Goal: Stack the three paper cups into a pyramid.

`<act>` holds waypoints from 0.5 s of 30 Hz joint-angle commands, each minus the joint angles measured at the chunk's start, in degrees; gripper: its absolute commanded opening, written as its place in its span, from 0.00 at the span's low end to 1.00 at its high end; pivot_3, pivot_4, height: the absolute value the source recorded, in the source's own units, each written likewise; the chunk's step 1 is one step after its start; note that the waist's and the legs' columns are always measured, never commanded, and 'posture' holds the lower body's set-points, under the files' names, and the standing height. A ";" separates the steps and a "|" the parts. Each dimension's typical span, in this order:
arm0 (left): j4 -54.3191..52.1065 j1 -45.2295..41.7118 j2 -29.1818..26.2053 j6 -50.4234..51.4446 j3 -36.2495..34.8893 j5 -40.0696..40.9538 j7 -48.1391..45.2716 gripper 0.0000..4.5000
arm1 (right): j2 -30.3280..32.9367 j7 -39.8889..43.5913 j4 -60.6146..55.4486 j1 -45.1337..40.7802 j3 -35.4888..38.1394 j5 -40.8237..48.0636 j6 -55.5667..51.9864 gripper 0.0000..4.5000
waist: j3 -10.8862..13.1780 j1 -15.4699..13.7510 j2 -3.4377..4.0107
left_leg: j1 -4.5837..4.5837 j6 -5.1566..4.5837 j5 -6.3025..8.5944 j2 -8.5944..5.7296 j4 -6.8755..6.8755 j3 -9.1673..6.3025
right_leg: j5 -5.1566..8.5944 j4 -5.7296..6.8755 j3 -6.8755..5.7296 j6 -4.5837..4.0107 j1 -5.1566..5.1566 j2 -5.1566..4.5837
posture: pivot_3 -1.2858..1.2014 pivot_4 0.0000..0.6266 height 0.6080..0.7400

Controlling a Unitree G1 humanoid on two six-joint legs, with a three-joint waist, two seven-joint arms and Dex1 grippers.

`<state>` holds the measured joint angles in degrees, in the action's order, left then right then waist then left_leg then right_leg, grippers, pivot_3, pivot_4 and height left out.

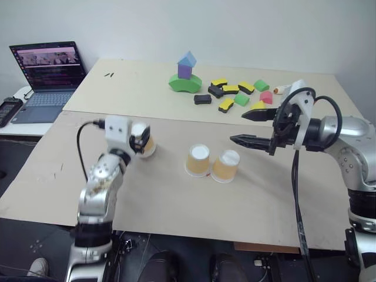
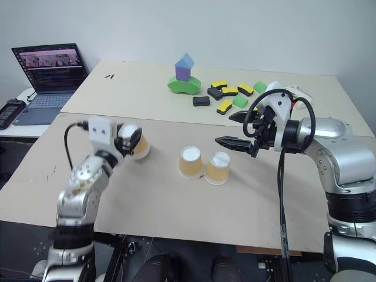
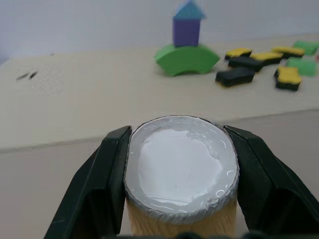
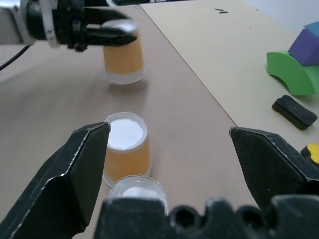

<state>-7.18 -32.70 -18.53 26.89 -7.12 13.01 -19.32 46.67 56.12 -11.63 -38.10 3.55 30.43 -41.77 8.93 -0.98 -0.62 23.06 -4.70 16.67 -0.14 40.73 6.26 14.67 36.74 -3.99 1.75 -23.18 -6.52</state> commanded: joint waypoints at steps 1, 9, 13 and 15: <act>6.83 -10.17 -3.51 -3.33 1.38 5.92 -14.95 0.56 | 0.36 -1.63 -0.42 0.13 2.83 -0.15 1.42 1.00 | 0.00 0.24 0.00 | 0.01 0.00 0.00 0.00 -0.01 0.00 | -0.03 0.02 0.00 0.04 0.01 0.02 | 0.52 0.24 1.00; 24.33 -31.34 -4.90 9.39 4.81 19.55 -43.36 0.56 | 0.75 -4.98 -2.78 4.99 4.16 -0.93 1.45 1.00 | 0.01 0.35 -0.01 | 0.20 -0.01 -0.01 -0.07 0.02 0.02 | 0.03 0.01 -0.18 0.17 -0.05 0.19 | 0.52 0.24 1.00; 30.62 -36.26 -2.91 8.28 7.35 18.39 -48.77 0.56 | 0.94 -6.91 -6.45 7.94 5.76 0.19 0.03 1.00 | 0.01 0.47 0.00 | 0.15 0.00 -0.01 -0.05 0.02 0.01 | 0.04 0.06 -0.16 0.19 -0.03 0.25 | 0.52 0.24 1.00; 32.04 -37.16 -2.51 8.41 8.82 18.23 -52.13 0.56 | 0.71 -8.21 -7.93 8.97 6.69 0.77 -0.69 1.00 | 0.01 0.60 0.00 | 0.14 0.00 -0.01 -0.05 0.03 0.03 | 0.04 0.06 -0.09 0.19 -0.05 0.26 | 0.52 0.24 1.00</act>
<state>24.74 -67.58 -20.90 36.03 1.17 31.30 -68.55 46.73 49.24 -16.83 -28.91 7.32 30.24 -41.93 8.94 -0.38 -0.63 23.20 -4.70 16.66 -0.19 40.76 6.29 14.72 36.81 -4.08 1.94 -23.22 -6.26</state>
